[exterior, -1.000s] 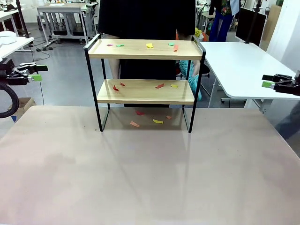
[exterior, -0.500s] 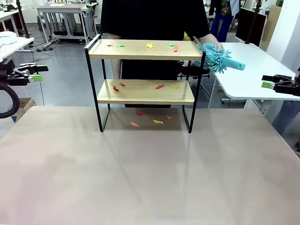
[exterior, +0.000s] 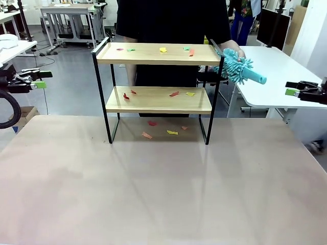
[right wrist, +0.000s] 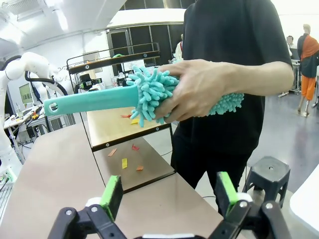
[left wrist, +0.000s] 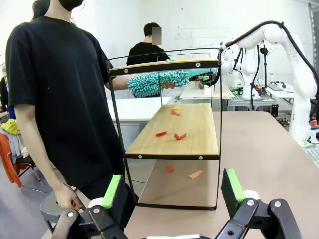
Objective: Clean the shelf.
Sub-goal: Pick up the Duster handed by the human.
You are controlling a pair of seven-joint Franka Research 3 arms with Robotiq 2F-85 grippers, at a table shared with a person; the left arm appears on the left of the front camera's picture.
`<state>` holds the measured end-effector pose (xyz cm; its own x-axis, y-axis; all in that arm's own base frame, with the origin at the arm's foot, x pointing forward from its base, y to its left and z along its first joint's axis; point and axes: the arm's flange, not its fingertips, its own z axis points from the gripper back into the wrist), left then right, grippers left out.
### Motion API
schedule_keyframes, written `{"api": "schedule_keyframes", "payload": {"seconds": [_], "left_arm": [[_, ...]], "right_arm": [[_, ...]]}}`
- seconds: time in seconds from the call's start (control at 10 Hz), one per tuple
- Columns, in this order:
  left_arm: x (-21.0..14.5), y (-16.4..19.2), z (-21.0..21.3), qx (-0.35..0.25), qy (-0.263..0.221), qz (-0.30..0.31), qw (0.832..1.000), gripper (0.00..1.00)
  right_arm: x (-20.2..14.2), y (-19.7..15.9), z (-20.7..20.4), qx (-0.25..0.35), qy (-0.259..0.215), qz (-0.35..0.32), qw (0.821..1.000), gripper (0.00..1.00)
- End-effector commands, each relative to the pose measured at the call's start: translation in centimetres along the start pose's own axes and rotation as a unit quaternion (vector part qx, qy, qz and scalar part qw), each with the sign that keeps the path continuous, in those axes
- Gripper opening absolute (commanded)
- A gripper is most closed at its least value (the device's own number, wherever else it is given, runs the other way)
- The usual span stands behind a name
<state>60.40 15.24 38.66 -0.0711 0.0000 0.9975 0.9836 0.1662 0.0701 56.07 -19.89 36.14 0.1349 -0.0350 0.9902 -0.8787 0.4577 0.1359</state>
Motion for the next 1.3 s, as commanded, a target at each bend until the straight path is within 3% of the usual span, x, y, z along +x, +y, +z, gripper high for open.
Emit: {"api": "schedule_keyframes", "payload": {"seconds": [0.0,0.4,0.9,1.1,1.2], "left_arm": [[0.1,0.0,0.0,0.000,0.002,-0.008,1.000,1.00],[0.1,0.0,0.0,0.000,0.002,-0.008,1.000,1.00],[0.1,0.0,0.0,0.000,0.002,-0.008,1.000,1.00],[0.1,0.0,0.0,0.000,0.002,-0.008,1.000,1.00],[0.1,0.0,0.0,0.000,0.002,-0.008,1.000,1.00]], "right_arm": [[0.2,0.0,0.0,-0.002,0.001,0.002,1.000,1.00],[0.0,0.0,0.0,0.000,0.000,0.000,1.000,1.00],[12.2,8.2,-3.3,-0.075,0.094,-0.030,0.992,1.00],[16.7,12.3,-5.3,-0.132,0.131,-0.050,0.981,1.00],[18.7,14.3,-6.7,-0.187,0.146,-0.089,0.967,1.00]]}}
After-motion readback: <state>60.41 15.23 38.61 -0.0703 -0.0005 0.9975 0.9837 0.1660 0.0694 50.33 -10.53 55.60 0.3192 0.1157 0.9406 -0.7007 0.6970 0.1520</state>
